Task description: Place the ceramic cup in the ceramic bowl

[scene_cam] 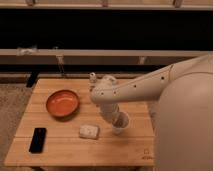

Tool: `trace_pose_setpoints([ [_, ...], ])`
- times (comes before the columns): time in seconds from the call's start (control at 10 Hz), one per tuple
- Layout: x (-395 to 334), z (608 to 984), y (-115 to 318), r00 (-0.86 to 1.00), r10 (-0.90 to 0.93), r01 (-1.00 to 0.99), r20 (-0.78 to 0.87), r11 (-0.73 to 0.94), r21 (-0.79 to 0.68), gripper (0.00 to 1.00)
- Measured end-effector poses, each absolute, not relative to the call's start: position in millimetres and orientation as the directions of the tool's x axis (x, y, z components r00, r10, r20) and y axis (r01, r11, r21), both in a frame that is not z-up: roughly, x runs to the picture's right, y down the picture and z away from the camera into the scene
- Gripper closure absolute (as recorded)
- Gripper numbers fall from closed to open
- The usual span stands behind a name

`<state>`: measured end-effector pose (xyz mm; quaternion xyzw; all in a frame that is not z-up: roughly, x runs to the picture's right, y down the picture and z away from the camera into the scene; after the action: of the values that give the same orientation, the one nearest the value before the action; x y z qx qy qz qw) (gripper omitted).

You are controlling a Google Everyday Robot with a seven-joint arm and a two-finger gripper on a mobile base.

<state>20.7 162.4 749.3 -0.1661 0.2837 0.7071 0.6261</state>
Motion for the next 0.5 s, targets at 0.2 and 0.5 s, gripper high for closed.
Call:
trace_pose_setpoints([
  [0.2,0,742,151,-0.106,0.804,-0.987,-0.585,-0.013,0.161,1.0],
  [0.5,-27,740,138,-0.021,0.813,-0.992,-0.582,0.054,0.112,1.0],
])
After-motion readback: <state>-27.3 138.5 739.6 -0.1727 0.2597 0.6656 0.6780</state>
